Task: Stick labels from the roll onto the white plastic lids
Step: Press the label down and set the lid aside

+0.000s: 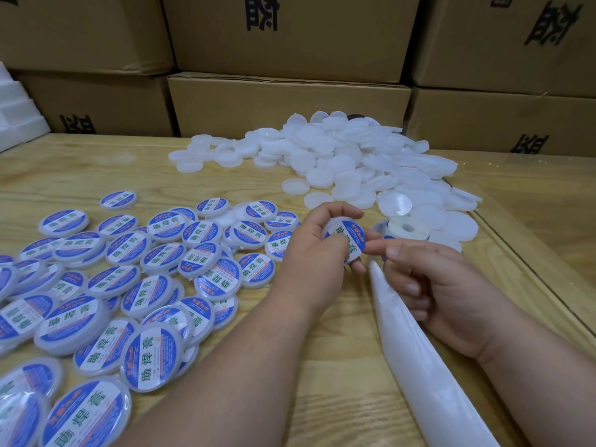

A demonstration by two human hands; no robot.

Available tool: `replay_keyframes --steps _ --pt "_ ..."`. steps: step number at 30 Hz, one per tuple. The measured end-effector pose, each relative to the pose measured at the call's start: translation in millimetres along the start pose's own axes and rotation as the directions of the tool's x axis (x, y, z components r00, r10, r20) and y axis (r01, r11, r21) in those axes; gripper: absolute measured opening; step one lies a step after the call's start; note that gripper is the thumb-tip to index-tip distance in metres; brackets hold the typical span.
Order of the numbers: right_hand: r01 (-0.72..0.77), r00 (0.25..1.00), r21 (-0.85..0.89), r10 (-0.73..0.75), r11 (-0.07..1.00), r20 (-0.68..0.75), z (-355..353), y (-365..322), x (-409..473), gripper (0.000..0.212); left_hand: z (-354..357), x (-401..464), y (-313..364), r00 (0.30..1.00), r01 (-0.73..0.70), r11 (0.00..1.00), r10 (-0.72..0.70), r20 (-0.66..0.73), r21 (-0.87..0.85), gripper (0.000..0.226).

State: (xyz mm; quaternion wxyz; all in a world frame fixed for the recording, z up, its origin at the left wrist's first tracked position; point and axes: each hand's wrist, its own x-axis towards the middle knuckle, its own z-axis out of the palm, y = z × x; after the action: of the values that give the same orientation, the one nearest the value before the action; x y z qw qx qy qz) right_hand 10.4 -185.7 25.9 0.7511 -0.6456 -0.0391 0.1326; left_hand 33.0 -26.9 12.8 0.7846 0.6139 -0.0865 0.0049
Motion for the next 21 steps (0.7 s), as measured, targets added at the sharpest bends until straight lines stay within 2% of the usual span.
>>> replay_keyframes --steps 7,12,14,17,21 --pt "-0.002 1.0 0.004 0.002 1.0 0.005 -0.8 0.0 0.0 0.044 0.3 1.6 -2.1 0.998 0.01 0.995 -0.004 -0.061 0.101 0.043" --pt "0.027 0.999 0.055 -0.029 0.998 0.03 -1.7 -0.7 0.1 0.04 -1.6 -0.6 -0.8 0.992 0.005 0.99 0.012 -0.124 0.14 0.012" --pt "0.036 0.998 0.053 -0.039 0.998 0.054 -3.1 -1.3 0.8 0.038 -2.6 -0.6 0.0 0.987 0.025 0.987 0.001 -0.161 0.158 0.02" --pt "0.045 0.996 0.05 -0.049 0.998 0.075 -5.3 -0.2 2.3 0.036 -2.1 -1.2 3.9 0.985 0.016 0.988 0.011 -0.175 0.153 0.045" --pt "0.043 0.999 0.092 -0.045 0.995 0.019 -5.8 2.1 2.9 0.03 -2.6 -3.2 5.5 0.987 0.019 0.992 0.002 -0.159 0.127 0.06"
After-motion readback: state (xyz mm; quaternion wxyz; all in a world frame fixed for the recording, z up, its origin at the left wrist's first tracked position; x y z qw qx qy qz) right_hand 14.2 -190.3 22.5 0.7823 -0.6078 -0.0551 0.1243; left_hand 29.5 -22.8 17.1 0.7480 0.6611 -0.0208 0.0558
